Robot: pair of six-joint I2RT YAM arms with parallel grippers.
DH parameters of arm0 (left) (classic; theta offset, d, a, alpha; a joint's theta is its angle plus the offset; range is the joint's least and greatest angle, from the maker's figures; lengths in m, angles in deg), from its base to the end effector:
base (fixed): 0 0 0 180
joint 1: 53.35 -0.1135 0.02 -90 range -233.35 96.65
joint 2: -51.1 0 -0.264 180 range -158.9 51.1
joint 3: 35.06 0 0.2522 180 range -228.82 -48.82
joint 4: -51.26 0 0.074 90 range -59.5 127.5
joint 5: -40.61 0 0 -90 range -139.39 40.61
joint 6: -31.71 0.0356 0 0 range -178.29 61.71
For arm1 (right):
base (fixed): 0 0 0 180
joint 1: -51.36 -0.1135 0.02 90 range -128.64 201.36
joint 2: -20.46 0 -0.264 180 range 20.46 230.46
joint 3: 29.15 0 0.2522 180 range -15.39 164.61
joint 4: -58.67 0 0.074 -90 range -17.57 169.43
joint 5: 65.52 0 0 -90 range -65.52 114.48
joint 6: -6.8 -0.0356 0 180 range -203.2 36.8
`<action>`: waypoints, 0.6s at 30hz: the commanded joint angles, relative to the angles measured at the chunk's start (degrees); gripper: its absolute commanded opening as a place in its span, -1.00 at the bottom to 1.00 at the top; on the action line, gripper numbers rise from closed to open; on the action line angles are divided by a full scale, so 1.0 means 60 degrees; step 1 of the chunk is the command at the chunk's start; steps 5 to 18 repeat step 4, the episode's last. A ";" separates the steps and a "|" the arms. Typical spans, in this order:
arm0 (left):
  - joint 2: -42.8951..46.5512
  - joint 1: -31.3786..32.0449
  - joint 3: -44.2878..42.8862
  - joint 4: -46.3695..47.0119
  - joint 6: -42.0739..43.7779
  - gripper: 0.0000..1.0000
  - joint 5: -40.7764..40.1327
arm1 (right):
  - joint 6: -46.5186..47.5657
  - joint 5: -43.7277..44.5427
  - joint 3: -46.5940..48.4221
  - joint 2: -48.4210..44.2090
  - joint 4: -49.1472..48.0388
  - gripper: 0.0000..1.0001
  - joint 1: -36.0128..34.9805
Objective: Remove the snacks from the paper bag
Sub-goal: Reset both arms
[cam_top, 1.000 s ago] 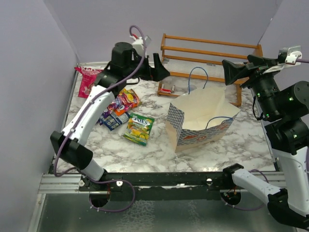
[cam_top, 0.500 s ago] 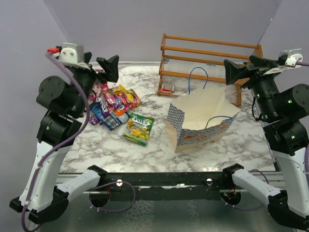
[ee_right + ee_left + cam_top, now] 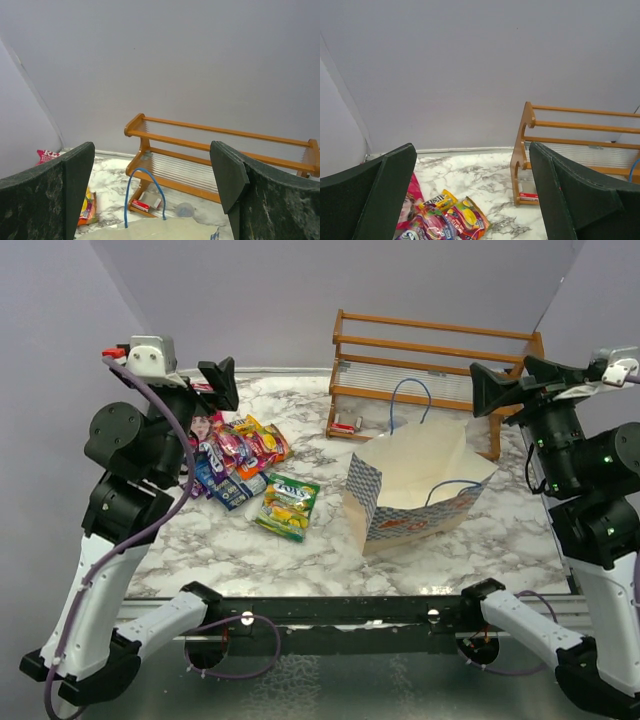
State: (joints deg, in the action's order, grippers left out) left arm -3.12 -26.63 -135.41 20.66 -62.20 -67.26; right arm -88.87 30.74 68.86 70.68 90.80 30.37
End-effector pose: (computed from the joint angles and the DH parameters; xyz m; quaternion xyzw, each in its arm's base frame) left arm 0.1339 -0.0552 0.5384 -0.0030 0.6104 -0.1171 0.7834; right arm 0.1189 0.0415 0.5327 -0.0373 0.6037 0.1513 0.7818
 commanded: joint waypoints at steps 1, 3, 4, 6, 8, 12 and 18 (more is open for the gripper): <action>0.0107 0.0007 0.0025 0.0071 0.0108 0.99 -0.0304 | -0.0030 0.0363 0.0101 -0.0054 -0.0242 0.99 -0.0002; 0.0078 0.0005 -0.0008 0.0041 0.0094 0.99 -0.0269 | 0.0095 0.0313 0.0042 -0.0013 -0.0278 0.99 -0.0002; 0.0067 0.0000 -0.0043 0.0015 0.0081 0.99 -0.0249 | 0.0033 0.0439 0.0156 0.0043 -0.0130 0.99 -0.0002; 0.0067 0.0000 -0.0043 0.0015 0.0081 0.99 -0.0249 | 0.0033 0.0439 0.0156 0.0043 -0.0130 0.99 -0.0002; 0.0067 0.0000 -0.0043 0.0015 0.0081 0.99 -0.0249 | 0.0033 0.0439 0.0156 0.0043 -0.0130 0.99 -0.0002; 0.0067 0.0000 -0.0043 0.0015 0.0081 0.99 -0.0249 | 0.0033 0.0439 0.0156 0.0043 -0.0130 0.99 -0.0002; 0.0067 0.0000 -0.0043 0.0015 0.0081 0.99 -0.0249 | 0.0033 0.0439 0.0156 0.0043 -0.0130 0.99 -0.0002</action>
